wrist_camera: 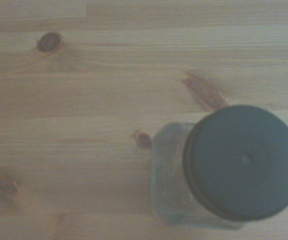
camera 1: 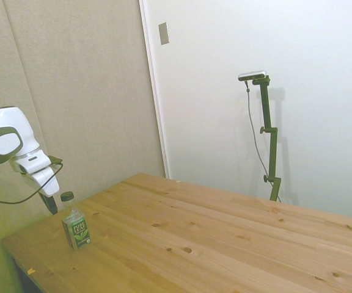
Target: Knock down the bottle
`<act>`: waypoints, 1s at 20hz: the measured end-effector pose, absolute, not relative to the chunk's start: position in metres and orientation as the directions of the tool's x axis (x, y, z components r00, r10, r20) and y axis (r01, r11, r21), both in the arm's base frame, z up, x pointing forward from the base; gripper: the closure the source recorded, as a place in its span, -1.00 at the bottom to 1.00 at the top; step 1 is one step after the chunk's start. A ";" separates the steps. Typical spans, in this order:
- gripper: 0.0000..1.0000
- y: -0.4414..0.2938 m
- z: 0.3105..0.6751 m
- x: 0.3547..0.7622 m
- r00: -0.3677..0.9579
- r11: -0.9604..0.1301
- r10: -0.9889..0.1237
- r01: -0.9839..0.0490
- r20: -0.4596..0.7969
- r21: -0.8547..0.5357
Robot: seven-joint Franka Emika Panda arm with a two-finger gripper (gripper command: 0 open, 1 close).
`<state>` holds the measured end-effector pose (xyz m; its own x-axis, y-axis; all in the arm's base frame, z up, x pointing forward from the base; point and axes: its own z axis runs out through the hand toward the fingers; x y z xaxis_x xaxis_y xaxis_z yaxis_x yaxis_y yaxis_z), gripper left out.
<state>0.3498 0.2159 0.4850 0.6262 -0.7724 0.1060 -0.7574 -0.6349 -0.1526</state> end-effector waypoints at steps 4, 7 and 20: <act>1.00 0.220 0.487 0.367 0.608 -0.619 -0.785 -0.769 0.117 -0.160; 1.00 0.216 0.494 0.386 0.582 -0.598 -0.802 -0.784 0.134 -0.169; 1.00 0.143 0.492 0.505 0.452 -0.475 -0.879 -0.861 0.153 -0.181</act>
<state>0.5045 0.1426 0.4924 0.4525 -0.8786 0.1525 -0.8613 -0.4749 -0.1808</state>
